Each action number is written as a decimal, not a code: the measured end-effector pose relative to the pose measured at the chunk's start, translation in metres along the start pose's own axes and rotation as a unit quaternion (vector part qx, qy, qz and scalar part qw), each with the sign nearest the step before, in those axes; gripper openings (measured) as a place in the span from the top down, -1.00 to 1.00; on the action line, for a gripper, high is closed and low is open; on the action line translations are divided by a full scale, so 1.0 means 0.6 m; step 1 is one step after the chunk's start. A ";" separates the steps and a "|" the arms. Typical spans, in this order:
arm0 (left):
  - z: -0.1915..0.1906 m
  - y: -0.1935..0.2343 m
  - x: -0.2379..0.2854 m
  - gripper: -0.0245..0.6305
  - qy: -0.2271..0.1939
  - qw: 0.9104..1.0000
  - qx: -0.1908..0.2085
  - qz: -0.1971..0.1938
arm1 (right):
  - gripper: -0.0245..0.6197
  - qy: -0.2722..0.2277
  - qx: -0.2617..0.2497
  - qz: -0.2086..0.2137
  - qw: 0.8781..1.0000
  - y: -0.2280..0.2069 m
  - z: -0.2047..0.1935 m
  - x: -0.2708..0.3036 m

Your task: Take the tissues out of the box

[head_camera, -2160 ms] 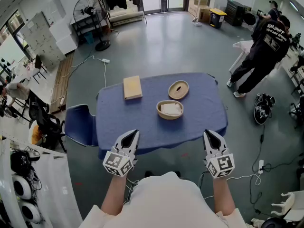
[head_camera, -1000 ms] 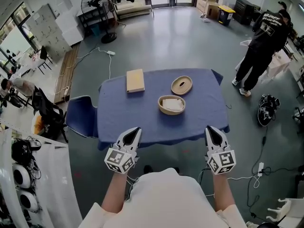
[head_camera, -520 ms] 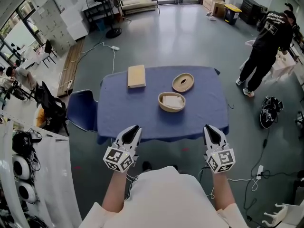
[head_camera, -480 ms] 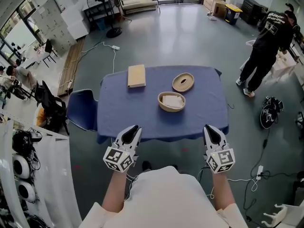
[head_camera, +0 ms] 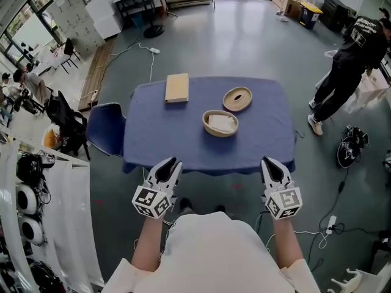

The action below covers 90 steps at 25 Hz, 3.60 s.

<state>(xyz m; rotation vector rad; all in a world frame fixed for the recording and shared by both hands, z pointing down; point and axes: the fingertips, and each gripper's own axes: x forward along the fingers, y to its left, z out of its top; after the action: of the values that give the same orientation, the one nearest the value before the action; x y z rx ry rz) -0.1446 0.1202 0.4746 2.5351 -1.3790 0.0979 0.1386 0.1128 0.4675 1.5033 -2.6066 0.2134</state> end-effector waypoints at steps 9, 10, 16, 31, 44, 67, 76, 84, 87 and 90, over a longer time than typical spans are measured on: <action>-0.022 -0.032 0.014 0.67 0.009 1.000 -0.009 0.013 | 0.79 0.009 0.009 0.015 1.000 -0.027 -0.019 -0.004; -0.023 -0.033 0.016 0.67 0.011 1.000 -0.008 0.012 | 0.79 0.009 0.011 0.015 1.000 -0.028 -0.022 -0.003; -0.019 -0.029 0.036 0.67 0.016 1.000 -0.004 0.005 | 0.79 0.012 0.015 0.010 1.000 -0.042 -0.026 0.005; 0.005 0.072 0.172 0.67 0.041 0.998 -0.002 -0.052 | 0.79 0.041 0.021 -0.037 0.998 -0.078 -0.025 0.119; 0.017 0.194 0.311 0.67 0.092 0.987 0.034 -0.126 | 0.79 0.074 0.036 -0.101 0.991 -0.087 -0.029 0.250; -0.197 0.125 0.559 0.68 0.250 0.916 0.109 -0.293 | 0.79 0.155 0.107 -0.183 0.965 -0.153 -0.131 0.285; -0.368 0.129 0.634 0.67 0.340 0.884 0.155 -0.280 | 0.79 0.192 0.128 -0.157 0.960 -0.199 -0.215 0.304; -0.483 0.141 0.664 0.62 0.427 0.827 0.235 -0.279 | 0.79 0.204 0.142 -0.140 0.958 -0.216 -0.238 0.329; -0.517 0.144 0.676 0.60 0.452 0.806 0.259 -0.282 | 0.79 0.208 0.146 -0.136 0.958 -0.224 -0.246 0.339; -0.542 0.150 0.680 0.56 0.474 0.789 0.270 -0.282 | 0.79 0.214 0.147 -0.128 0.957 -0.222 -0.253 0.350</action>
<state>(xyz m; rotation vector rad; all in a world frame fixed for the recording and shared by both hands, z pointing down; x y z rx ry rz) 0.0241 -0.1775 0.8788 2.4816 -0.1756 1.5734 0.1553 -0.1032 0.6618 1.6406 -2.0860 0.8266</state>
